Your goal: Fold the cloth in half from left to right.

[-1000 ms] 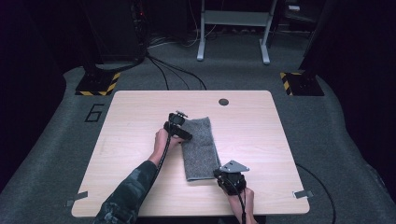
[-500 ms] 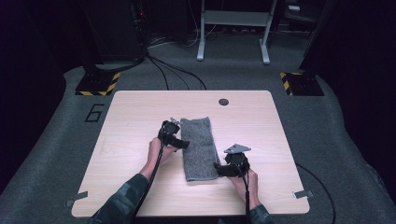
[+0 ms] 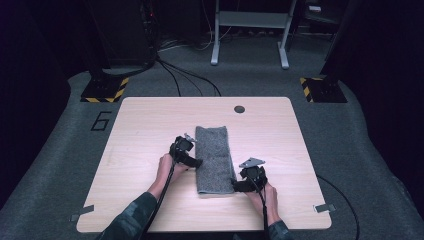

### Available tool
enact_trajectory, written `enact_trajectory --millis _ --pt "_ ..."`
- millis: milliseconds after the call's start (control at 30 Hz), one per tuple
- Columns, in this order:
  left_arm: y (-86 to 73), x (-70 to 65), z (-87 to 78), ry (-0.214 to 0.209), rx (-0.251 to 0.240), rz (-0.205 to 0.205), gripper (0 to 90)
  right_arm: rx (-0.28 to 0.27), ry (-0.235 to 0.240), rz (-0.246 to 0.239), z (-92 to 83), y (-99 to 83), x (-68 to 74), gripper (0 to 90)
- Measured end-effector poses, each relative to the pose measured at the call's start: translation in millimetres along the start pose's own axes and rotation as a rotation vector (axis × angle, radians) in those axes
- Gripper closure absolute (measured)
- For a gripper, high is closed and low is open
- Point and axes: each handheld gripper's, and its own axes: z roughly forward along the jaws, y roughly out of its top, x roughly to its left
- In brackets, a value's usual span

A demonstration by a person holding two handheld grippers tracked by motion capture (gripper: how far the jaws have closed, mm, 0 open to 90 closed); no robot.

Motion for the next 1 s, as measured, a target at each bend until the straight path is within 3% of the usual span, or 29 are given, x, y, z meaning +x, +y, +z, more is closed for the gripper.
enact_trajectory --millis 167,333,367,433,533,700,867,1000 --pt "0.6 2.8 0.0 -0.011 -0.003 0.0 10.7 -0.001 0.018 -0.012 -11.3 -6.4 9.1 17.9" --pt "-3.1 -1.4 -14.7 -0.019 -0.043 -0.009 9.9 -0.052 0.039 0.036 -25.7 -3.7 -1.6 15.7" --pt "-4.5 -4.3 -18.8 -0.022 -0.048 -0.006 9.6 -0.059 0.046 0.025 -27.1 -2.1 -5.0 15.3" --pt "-9.1 -11.7 -25.3 -0.031 -0.051 0.007 9.0 -0.066 0.056 0.043 -25.2 2.5 -5.4 14.8" --pt "-19.6 -25.3 -30.1 -0.051 -0.041 0.033 8.6 -0.046 0.069 0.023 -13.5 8.5 -3.5 13.6" --pt "-36.8 -42.1 -25.6 -0.012 0.003 0.092 8.5 0.005 0.053 0.007 3.1 8.0 1.1 13.3" --pt "-42.6 -39.0 -35.4 -0.039 -0.049 0.042 7.9 0.007 0.046 0.009 3.0 6.9 0.1 13.5" --pt "-51.9 -46.6 -47.6 -0.06 -0.059 0.053 7.5 -0.011 0.056 0.02 -3.7 4.7 0.4 13.0"
